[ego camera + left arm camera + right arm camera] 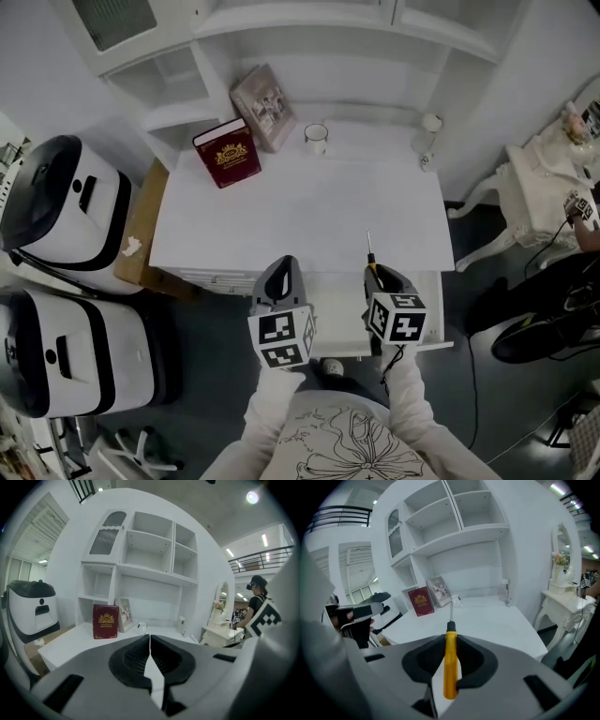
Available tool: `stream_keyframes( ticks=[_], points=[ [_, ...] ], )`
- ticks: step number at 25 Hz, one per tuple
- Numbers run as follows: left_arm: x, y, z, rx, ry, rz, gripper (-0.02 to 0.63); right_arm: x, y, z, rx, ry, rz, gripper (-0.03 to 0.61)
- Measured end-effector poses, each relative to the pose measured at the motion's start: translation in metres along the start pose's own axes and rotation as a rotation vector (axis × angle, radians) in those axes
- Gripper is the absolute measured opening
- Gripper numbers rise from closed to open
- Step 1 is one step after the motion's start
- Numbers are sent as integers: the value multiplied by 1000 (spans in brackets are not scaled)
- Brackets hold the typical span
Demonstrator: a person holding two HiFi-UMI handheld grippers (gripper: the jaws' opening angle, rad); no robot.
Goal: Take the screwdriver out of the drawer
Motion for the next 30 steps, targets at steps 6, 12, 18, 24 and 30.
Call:
stream_keyframes(
  ticks=[6,12,18,24,30],
  points=[
    [3,-14,29,55,26,3,8,-8,-36,46,159,-22,-2,72],
    [3,-24,49,109,46,11,8,-13,-60,72,287,-54,-18,71],
    [6,-29,64,148,64,20,8,-17,-67,75,336,-66,-7,71],
    [6,-32,66,162,73,23,8,-22,-71,78,374,-74,-6,72],
    [8,-35,64,160,70,20,8,-20,-75,78,386,-64,-7,72]
  ],
)
Point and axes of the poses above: the fingertips, and each gripper's own axes: y forward along the fingers, x to its right, z out of its top, the point moved 8 cm from there along -y, backward along the fingers, and after that the axes turned 1 degree about -z, right-handed, at the moved point
